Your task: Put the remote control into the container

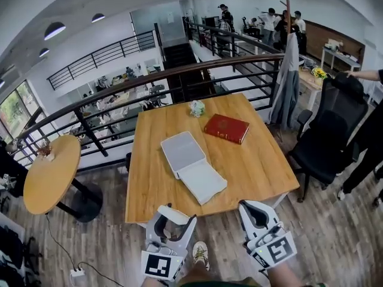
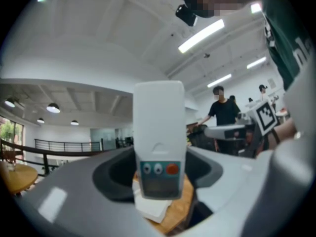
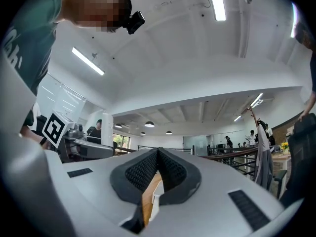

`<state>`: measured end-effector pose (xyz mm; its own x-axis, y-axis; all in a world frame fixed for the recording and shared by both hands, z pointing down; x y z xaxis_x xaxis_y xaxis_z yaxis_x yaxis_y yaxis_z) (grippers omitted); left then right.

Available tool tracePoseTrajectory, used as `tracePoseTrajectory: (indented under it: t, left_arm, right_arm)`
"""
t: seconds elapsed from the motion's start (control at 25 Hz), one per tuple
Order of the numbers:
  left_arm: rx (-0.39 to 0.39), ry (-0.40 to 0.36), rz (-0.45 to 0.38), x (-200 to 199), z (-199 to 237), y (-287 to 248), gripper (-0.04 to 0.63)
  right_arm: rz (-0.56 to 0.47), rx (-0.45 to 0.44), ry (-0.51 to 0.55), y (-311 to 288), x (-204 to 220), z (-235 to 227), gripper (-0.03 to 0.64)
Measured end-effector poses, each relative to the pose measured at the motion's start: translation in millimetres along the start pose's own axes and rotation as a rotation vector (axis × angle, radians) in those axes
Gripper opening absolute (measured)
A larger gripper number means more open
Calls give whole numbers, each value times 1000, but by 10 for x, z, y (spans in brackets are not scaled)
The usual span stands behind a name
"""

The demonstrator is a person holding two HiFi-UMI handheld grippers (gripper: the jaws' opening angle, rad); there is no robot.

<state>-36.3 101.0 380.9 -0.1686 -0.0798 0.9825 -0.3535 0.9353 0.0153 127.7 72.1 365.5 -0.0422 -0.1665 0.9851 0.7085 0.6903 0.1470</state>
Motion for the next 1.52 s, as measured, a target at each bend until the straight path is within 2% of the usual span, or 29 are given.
tracePoseTrajectory:
  t: [0.24, 0.64, 0.96, 1.04, 1.24, 1.36, 1.52]
  left_arm:
    - [8, 13, 8, 86, 390, -444, 285]
    - [-45, -51, -64, 69, 459, -801, 285]
    - [-41, -83, -84, 158, 883, -1033, 285]
    - [-42, -61, -74, 209, 1023, -1123, 285]
    - [-26, -76, -71, 258, 1355, -1347, 285]
    - [-15, -17, -67, 308, 1518, -1464, 285]
    - [33, -111, -118, 250, 1691, -1628, 285]
  right_arm:
    - [20, 19, 4, -533, 108, -173, 18]
    - [50, 55, 1, -817, 245, -270, 18]
    - [70, 132, 29, -1291, 369, -398, 18]
    - [69, 145, 45, -1440, 403, -439, 18]
    - [58, 135, 100, -1822, 440, -451, 18]
    - [51, 147, 122, -2019, 435, -457, 17]
    - [55, 169, 128, -2205, 458, -500, 18]
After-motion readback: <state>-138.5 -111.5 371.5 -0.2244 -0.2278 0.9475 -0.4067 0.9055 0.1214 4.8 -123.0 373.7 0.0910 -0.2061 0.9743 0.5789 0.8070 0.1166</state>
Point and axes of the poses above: the fingertips, and each gripper's own axes: y backward along the fingers, z to its left, x out of its underside, the point moved 2 cm from there along y, backward along the fingers, and after that the axes turned 2 degrees about z, right-handed, at the moved point
